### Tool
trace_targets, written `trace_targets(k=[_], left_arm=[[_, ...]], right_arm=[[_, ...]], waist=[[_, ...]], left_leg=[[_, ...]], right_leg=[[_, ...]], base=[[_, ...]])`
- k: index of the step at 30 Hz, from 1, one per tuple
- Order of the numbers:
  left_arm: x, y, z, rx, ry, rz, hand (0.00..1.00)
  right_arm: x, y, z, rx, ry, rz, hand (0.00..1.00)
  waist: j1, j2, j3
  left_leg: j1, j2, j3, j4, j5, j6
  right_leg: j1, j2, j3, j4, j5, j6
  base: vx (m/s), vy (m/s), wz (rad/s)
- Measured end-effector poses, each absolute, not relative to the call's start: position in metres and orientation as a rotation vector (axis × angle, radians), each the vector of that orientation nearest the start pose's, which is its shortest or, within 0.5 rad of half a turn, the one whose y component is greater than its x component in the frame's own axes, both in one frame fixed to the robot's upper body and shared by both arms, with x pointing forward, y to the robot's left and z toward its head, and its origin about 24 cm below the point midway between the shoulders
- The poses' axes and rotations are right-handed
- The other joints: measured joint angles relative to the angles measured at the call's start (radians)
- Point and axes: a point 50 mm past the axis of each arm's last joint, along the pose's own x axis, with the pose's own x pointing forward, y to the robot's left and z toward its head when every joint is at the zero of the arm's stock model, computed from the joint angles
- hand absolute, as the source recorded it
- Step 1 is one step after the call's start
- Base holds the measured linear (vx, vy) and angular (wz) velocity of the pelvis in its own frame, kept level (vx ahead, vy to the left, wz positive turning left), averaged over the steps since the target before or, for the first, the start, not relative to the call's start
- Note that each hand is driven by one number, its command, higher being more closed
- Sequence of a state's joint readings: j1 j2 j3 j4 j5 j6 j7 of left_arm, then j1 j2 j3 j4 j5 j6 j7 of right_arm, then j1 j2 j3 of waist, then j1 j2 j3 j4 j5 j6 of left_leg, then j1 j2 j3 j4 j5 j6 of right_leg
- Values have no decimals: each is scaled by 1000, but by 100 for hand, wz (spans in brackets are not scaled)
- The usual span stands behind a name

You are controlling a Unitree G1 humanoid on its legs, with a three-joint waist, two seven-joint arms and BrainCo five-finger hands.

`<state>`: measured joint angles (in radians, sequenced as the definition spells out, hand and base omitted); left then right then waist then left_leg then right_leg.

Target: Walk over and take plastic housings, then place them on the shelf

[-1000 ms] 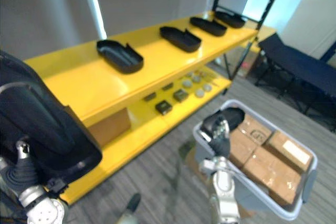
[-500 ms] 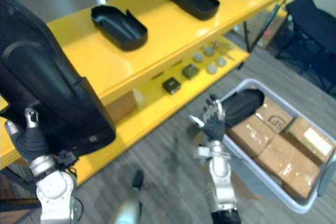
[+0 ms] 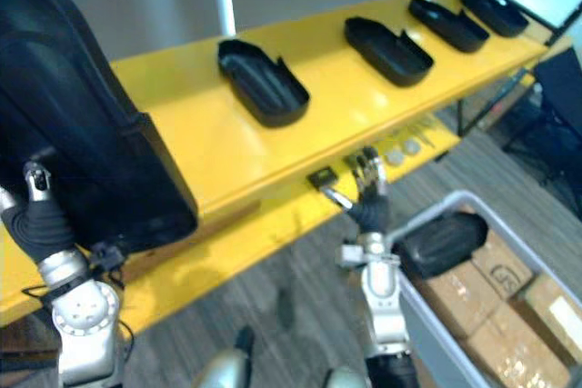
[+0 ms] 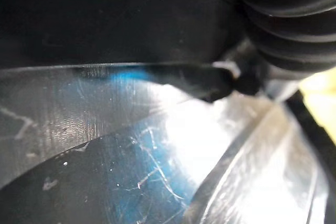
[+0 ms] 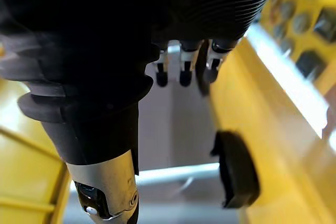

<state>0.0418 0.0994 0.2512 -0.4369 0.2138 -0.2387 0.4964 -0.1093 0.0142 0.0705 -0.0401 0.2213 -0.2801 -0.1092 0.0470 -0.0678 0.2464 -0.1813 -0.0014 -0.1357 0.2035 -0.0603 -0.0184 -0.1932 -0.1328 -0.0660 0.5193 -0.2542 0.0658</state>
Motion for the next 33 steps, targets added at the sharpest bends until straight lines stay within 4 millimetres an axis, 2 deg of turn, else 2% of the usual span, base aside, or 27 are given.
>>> trace_targets(k=[1, 2, 3, 4, 5, 6, 7, 8, 9, 10, 11, 12, 13, 14, 15, 17, 19, 21, 23, 27, 30, 33], left_arm=[[207, 225, 160, 228, -702, 687, 100], [211, 222, 157, 220, -692, 671, 100], [213, 216, 154, 213, -675, 644, 100], [213, 212, 150, 200, -659, 630, 100], [211, 206, 143, 177, -625, 612, 100], [210, 202, 141, 165, -614, 603, 100], [210, 195, 137, 153, -597, 574, 100], [211, 192, 137, 148, -598, 554, 100], [213, 184, 139, 134, -606, 516, 100], [214, 180, 140, 127, -611, 499, 100], [217, 175, 142, 118, -621, 474, 100], [218, 173, 143, 115, -628, 465, 100], [218, 174, 144, 117, -634, 465, 100], [220, 176, 143, 120, -629, 475, 100], [221, 178, 144, 137, -631, 473, 100], [227, 173, 141, 134, -617, 446, 100], [230, 164, 137, 121, -600, 409, 100], [236, 160, 138, 119, -599, 381, 100], [239, 161, 139, 123, -600, 383, 100], [239, 177, 138, 203, -591, 427, 100], [238, 196, 134, 253, -556, 499, 100], [234, 214, 133, 288, -538, 582, 100]], right_arm=[[265, -135, 103, 262, -403, -25, 0], [264, -136, 104, 258, -409, -27, 0], [261, -137, 109, 247, -432, -22, 0], [260, -138, 114, 235, -457, -16, 0], [259, -138, 118, 204, -476, 0, 0], [260, -139, 123, 193, -495, 7, 0], [261, -137, 130, 176, -527, 31, 0], [260, -138, 133, 169, -540, 37, 0], [259, -138, 139, 158, -567, 44, 0], [258, -139, 143, 156, -586, 46, 0], [254, -138, 150, 133, -630, 45, 0], [252, -137, 158, 112, -669, 43, 0], [251, -135, 167, 63, -718, 38, 0], [252, -128, 174, 33, -756, 50, 0], [250, -125, 177, 30, -772, 51, 0], [243, -124, 186, 24, -838, 45, 0], [236, -124, 188, 6, -860, 42, 0], [228, -120, 187, -11, -873, 43, 0], [221, -118, 185, -28, -873, 45, 0], [213, -118, 164, -30, -776, 7, 0], [205, -133, 143, -90, -674, -74, 0], [191, -165, 119, -188, -543, -216, 0]], waist=[[-17, -5, -3], [-22, -4, -4], [-27, -12, -8], [-30, 5, -13], [-25, 52, -50], [-9, 70, -58], [-2, 97, -72], [-5, 102, -75], [-12, 106, -78], [-15, 108, -78], [-23, 107, -78], [-23, 110, -80], [-24, 110, -80], [-26, 108, -82], [-26, 82, -95], [-50, 93, -100], [-67, 110, -104], [-70, 107, -101], [-70, 106, -101], [-68, 100, -105], [-77, 98, -108], [-103, 95, -114]], left_leg=[[3, -19, -53, 5, -6, -13], [3, -31, -85, 15, -12, -23], [0, -60, -136, 42, -39, -44], [-18, -69, -176, 83, -66, -60], [-64, -42, -220, 107, -83, -85], [-70, -26, -239, 102, -85, -89], [-82, -2, -263, 65, -53, -132], [-85, 11, -256, 41, -34, -140], [-83, 43, -169, -5, 3, -125], [-85, 66, -88, -9, 3, -116], [-84, 114, 76, -6, 24, -88], [-74, 132, 151, -20, 58, -87], [-70, 143, 186, -35, 79, -60], [-67, 155, 180, -47, 82, -60], [-63, 133, 172, -69, 91, -76], [-97, 169, 177, 53, -3, -98], [-50, 179, 188, -3, -10, -124], [-19, 158, 201, -38, -4, -124], [1, 126, 207, -58, 4, -107], [16, 74, 240, -110, 28, -70], [44, 60, 265, -148, 38, -59], [66, 59, 304, -184, 43, -57]], right_leg=[[-4, 40, 107, -94, 10, 16], [-2, 50, 154, -131, 18, 25], [3, 37, 165, -182, 59, 21], [4, 38, 138, -176, 86, 33], [2, 68, 87, -188, 84, 17], [0, 83, 67, -192, 89, 6], [5, 98, 7, -190, 87, -4], [9, 98, -25, -187, 87, -5], [26, 97, -77, -187, 85, -9], [38, 98, -103, -187, 82, -13], [57, 99, -144, -185, 71, -31], [53, 100, -158, -162, 65, -41], [8, 101, -153, -74, 65, -43], [-43, 106, -117, -88, 13, -88], [-32, 82, -96, -188, 81, -78], [-21, 86, -124, -225, 109, -63], [3, 87, -128, -252, 123, -42], [19, 66, -124, -263, 136, -21], [38, 37, -122, -278, 145, -6], [38, -9, -105, -313, 165, 26], [40, -19, -82, -324, 170, 34], [39, -13, -48, -361, 193, 37]], base=[[239, -152, 144], [222, -203, 162], [208, -272, 145], [248, -353, 156], [216, -316, 99], [227, -365, 108], [163, -296, 91], [146, -321, 137], [71, -176, 109], [70, -166, 131], [73, -152, 98], [92, -143, 83], [66, -129, 26], [48, -82, 8], [37, -108, 13], [100, -95, 27], [89, 36, 12], [32, 146, 3], [7, 174, 6], [-8, 141, -3], [13, 70, -19], [44, 27, -34]])
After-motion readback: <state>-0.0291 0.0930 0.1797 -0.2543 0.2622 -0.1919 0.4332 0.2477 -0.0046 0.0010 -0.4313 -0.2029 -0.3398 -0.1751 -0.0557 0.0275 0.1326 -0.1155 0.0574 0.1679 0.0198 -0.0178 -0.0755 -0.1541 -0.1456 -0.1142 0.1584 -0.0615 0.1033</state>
